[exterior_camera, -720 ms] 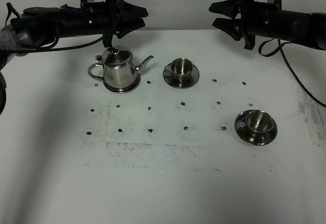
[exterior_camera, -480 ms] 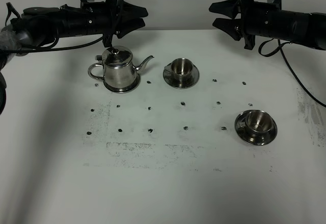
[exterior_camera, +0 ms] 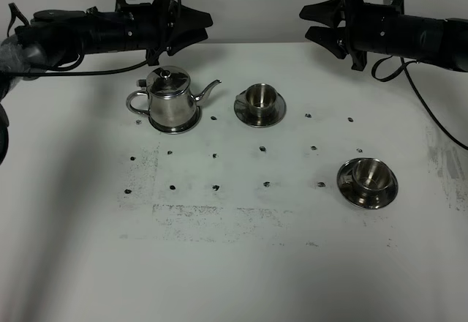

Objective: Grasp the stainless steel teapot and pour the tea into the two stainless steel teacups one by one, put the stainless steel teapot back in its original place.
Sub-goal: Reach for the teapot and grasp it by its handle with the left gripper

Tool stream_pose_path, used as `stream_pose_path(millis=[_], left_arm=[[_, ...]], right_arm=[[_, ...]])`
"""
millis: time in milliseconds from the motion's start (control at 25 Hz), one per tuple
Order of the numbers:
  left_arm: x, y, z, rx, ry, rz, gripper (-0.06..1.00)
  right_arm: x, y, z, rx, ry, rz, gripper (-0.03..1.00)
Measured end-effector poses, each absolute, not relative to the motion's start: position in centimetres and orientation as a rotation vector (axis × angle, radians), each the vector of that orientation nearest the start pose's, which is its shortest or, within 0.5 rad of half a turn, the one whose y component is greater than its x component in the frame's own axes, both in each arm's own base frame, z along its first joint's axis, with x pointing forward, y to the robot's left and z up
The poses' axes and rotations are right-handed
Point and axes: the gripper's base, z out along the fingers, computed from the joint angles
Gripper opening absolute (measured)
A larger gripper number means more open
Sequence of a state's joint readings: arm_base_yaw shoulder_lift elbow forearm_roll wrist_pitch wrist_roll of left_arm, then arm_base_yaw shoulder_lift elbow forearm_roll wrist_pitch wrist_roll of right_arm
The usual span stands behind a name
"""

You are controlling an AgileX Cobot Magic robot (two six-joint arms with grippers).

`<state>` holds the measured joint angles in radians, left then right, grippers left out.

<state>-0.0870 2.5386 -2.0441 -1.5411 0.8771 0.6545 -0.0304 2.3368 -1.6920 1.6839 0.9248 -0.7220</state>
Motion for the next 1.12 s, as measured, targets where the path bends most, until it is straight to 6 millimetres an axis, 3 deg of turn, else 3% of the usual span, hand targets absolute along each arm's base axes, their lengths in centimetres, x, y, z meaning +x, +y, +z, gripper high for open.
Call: stream_pose_path(millis=[520, 920, 1120], left_arm=[[55.0, -10.9, 19.3, 0.173, 2.213, -1.022, 0.31], [55.0, -9.2, 20.3, 0.364, 2.326, -0.637, 0.31], [54.2, -8.7, 23.0, 0.445, 2.324, -0.533, 0.31]], right_arm=[[51.5, 4.9, 18.5, 0.133, 2.272, 1.116, 0.41], [51.4, 3.2, 17.8, 0.019, 2.472, 0.741, 0.41], [50.7, 2.6, 18.3, -0.042, 2.552, 0.628, 0.41]])
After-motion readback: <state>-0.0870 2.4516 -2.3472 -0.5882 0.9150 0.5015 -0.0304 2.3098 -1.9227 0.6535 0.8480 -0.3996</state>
